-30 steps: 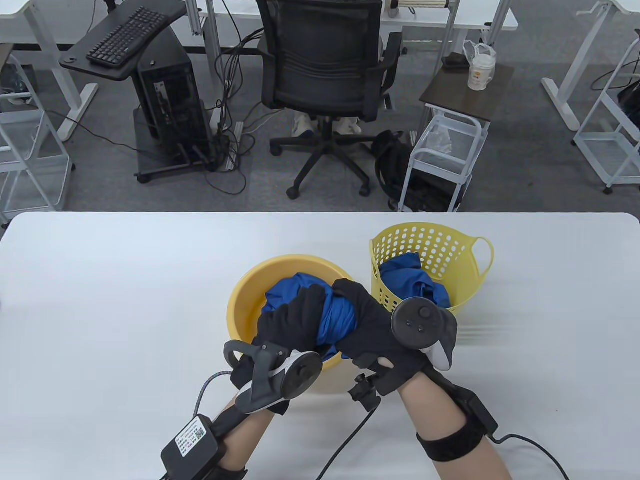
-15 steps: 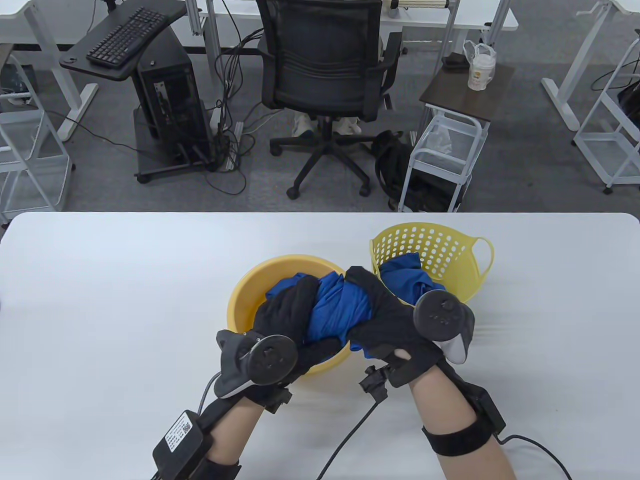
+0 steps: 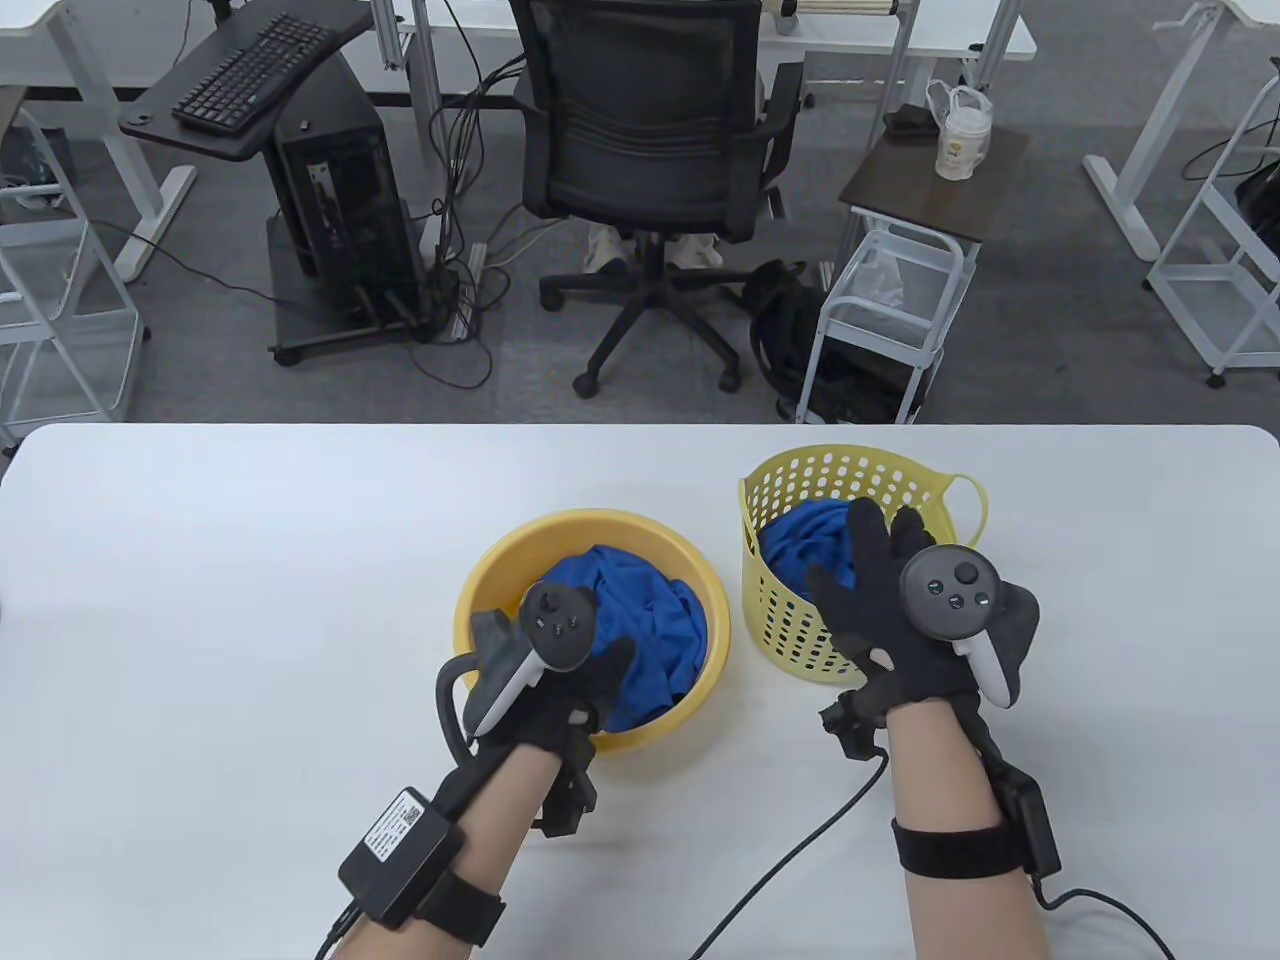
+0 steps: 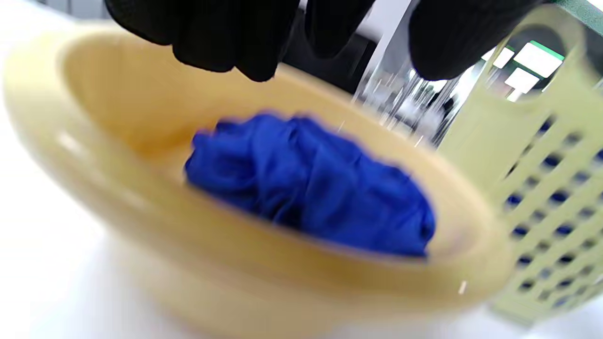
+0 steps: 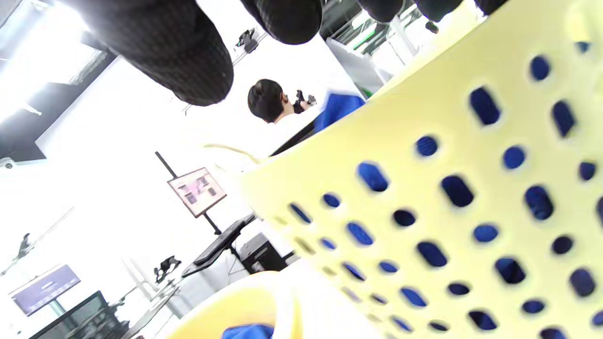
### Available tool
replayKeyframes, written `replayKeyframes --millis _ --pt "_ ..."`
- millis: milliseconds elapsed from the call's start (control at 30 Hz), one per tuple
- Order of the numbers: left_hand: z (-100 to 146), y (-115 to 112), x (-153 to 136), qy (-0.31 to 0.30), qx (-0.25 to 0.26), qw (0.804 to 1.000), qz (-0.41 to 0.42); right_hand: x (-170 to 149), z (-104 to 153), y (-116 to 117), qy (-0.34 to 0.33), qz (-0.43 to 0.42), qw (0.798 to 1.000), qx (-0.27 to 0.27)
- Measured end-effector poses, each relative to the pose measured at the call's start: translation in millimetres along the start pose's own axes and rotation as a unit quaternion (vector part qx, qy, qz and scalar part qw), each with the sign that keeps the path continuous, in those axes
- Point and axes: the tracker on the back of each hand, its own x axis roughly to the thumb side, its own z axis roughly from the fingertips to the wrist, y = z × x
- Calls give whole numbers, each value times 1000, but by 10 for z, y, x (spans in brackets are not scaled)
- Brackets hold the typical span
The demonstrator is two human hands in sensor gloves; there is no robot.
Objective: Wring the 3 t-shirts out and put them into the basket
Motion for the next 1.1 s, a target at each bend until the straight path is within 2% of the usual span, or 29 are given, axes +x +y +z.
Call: replayKeyframes --millis 33,67,100,167,233,333,400,433,533,667,733,767,800,833,900,933,1000,1033,1100 --pt "-107 -48 50 3 -46 999 1 38 22 -21 -34 -18 998 -48" --pt "-196 -102 92 4 -69 998 8 65 58 -55 -64 -56 990 -113" --pt "-290 -166 143 19 -86 996 7 90 81 -93 -86 -102 981 -141" --pt "-423 -262 222 55 -131 990 -24 127 126 -151 -114 -142 971 -156" --pt "-550 -356 289 90 -166 979 -78 174 169 -190 -131 -141 967 -168" --pt "-679 -494 359 144 -166 964 -147 238 204 -210 -148 -131 966 -166" --pt "-702 -516 395 157 -175 956 -177 268 215 -214 -157 -139 963 -168" --pt "-685 -489 405 155 -170 958 -173 286 220 -217 -161 -138 963 -169" --pt "-590 -251 360 142 -170 969 -109 323 225 -218 -169 -135 963 -159" --pt "-396 225 202 96 -144 985 17 334 214 -199 -169 -132 966 -147" --pt "-214 597 58 28 -114 981 151 335 206 -177 -161 -135 969 -130" --pt "-172 669 31 9 -108 977 183 337 206 -171 -159 -136 969 -129" --pt "-50 870 -31 -43 -85 961 260 347 212 -152 -153 -135 970 -129" --pt "27 990 -67 -86 -66 948 300 355 216 -138 -151 -130 971 -130" --pt "240 1256 -145 -177 -27 905 386 399 210 -77 -170 -106 974 -107" --pt "334 1340 -163 -205 -24 886 415 415 206 -55 -176 -98 975 -95" --pt "544 1502 -163 -277 -26 842 463 476 164 39 -192 -50 980 -16" --pt "630 1557 -151 -302 -29 830 469 492 155 94 -190 -27 981 23" --pt "848 1683 -101 -369 -25 805 464 525 143 210 -190 2 980 62"
